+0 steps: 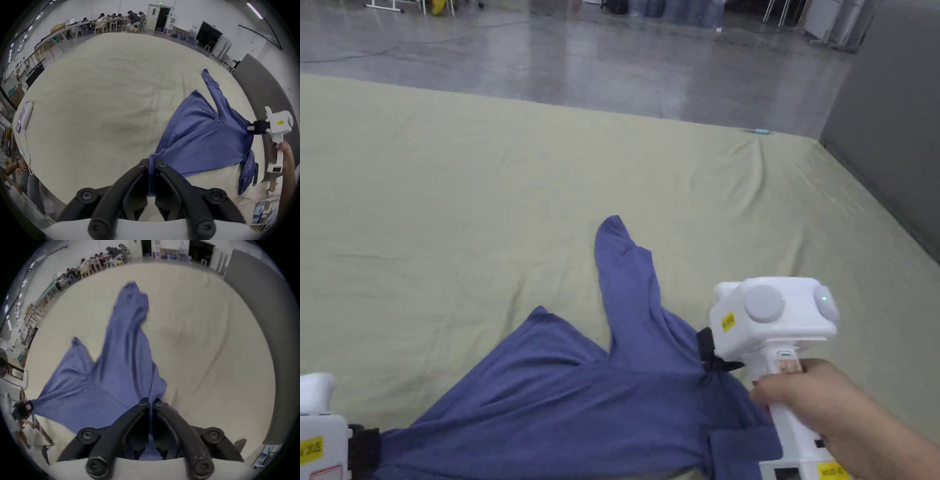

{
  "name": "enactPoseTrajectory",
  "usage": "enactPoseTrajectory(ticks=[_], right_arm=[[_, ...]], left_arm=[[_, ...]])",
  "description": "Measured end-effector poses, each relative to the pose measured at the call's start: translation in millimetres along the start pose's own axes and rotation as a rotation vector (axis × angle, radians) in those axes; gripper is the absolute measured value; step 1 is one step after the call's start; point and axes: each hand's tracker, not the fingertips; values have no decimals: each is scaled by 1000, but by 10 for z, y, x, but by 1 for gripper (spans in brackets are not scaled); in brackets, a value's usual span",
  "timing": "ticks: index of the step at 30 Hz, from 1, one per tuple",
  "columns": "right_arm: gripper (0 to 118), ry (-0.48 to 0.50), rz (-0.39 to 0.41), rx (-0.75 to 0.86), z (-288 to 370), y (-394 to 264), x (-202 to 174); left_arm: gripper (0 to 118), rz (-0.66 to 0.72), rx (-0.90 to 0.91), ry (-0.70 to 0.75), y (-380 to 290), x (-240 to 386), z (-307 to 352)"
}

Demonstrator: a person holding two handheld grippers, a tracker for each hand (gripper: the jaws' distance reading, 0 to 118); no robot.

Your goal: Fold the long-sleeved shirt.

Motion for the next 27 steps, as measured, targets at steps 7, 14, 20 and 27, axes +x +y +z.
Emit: enactPoseTrajectory(ticks=[7, 14, 20, 27], right_arm=[[0, -8, 78, 324, 1995, 86, 291], [0, -115, 124, 579, 3460, 315, 311], [0, -176, 62, 666, 4045, 1000, 240], [0, -253, 5, 780, 4645, 2005, 172]], left_arm=[[0, 149, 228, -104, 533, 217, 580], [0, 176, 427, -214, 1453, 798, 1252], [0, 127, 555, -240, 2497, 1287, 1885], [0, -15, 670, -56, 3672, 1627, 2627]])
